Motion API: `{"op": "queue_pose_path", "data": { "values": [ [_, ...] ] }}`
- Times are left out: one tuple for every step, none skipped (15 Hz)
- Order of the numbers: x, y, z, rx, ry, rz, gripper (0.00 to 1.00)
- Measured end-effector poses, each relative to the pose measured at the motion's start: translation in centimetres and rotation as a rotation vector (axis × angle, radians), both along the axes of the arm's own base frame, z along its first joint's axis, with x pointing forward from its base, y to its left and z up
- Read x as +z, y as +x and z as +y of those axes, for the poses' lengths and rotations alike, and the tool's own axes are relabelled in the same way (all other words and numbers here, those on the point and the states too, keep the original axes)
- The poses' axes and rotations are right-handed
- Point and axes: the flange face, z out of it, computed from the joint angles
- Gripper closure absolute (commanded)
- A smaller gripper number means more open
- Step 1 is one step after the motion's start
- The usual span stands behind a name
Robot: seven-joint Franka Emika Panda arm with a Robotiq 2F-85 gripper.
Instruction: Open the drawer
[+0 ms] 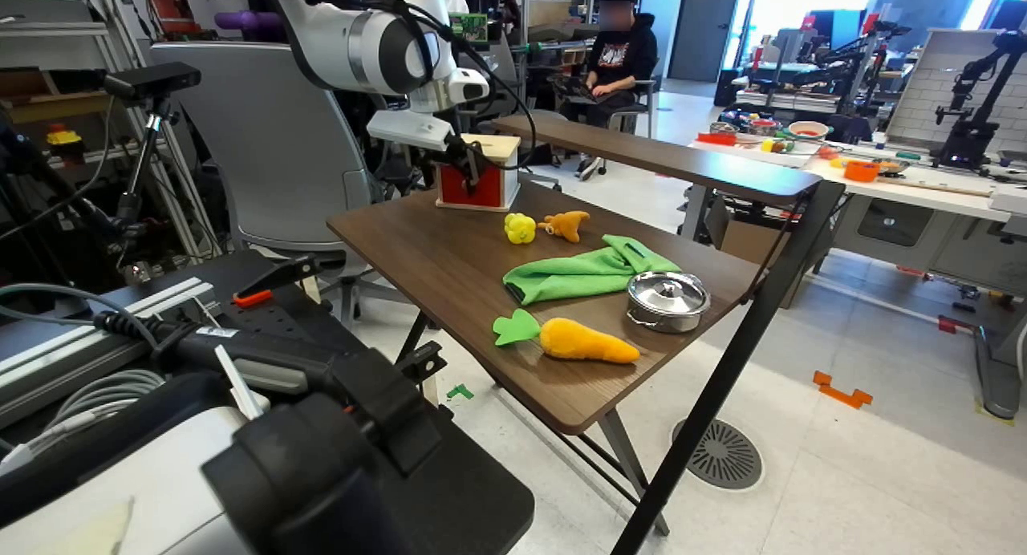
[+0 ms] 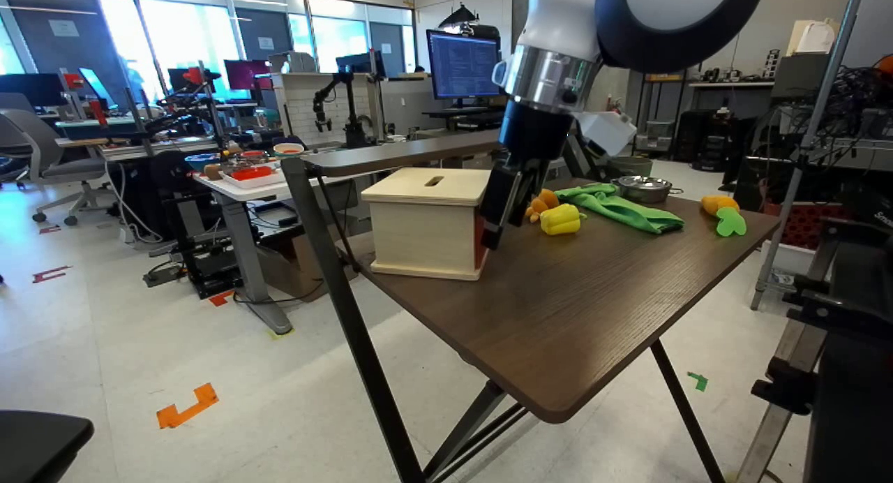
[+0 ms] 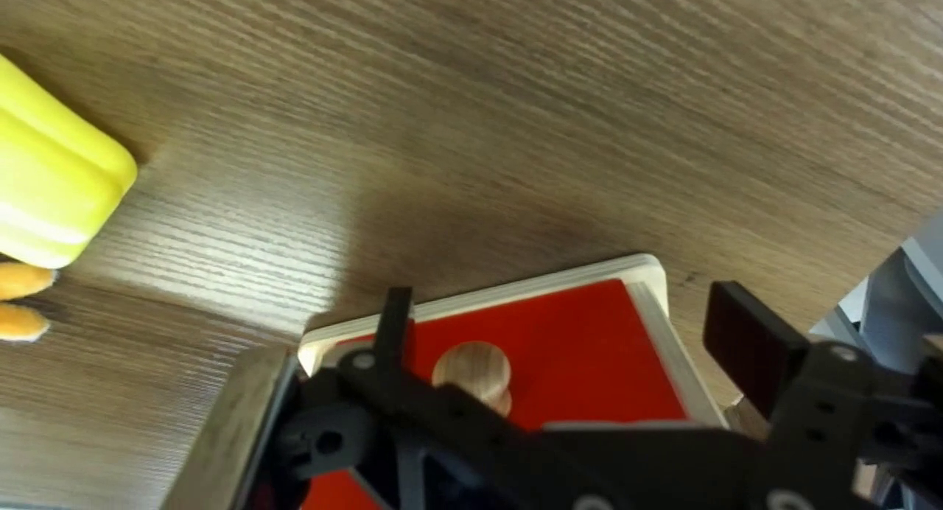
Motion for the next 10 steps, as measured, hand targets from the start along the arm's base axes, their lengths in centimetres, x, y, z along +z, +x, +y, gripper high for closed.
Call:
{"op": "queue_pose_path", "data": {
  "values": [
    [0.03,0.03,-0.05,0.009,-0.002,-0.003,0.0],
    [0.05,0.05,-0.09,0.018,-0.004,-0.004,0.0],
    [0.07,0.08,-0.14,0.027,-0.007,-0.006,0.0],
    [0.07,0.1,-0.2,0.035,-0.009,-0.008,0.0],
    [0.08,0.14,-0.29,0.044,-0.012,-0.009,0.0],
    [0.08,0.17,-0.38,0.054,-0.015,-0.011,0.0],
    [0.1,0.22,-0.49,0.06,-0.017,-0.013,0.0],
    [0.13,0.27,-0.6,0.065,-0.017,-0.016,0.0],
    [0.19,0.36,-0.74,0.068,-0.017,-0.022,0.25],
    [0.26,0.47,-0.9,0.071,-0.017,-0.029,0.26]
  ]
}}
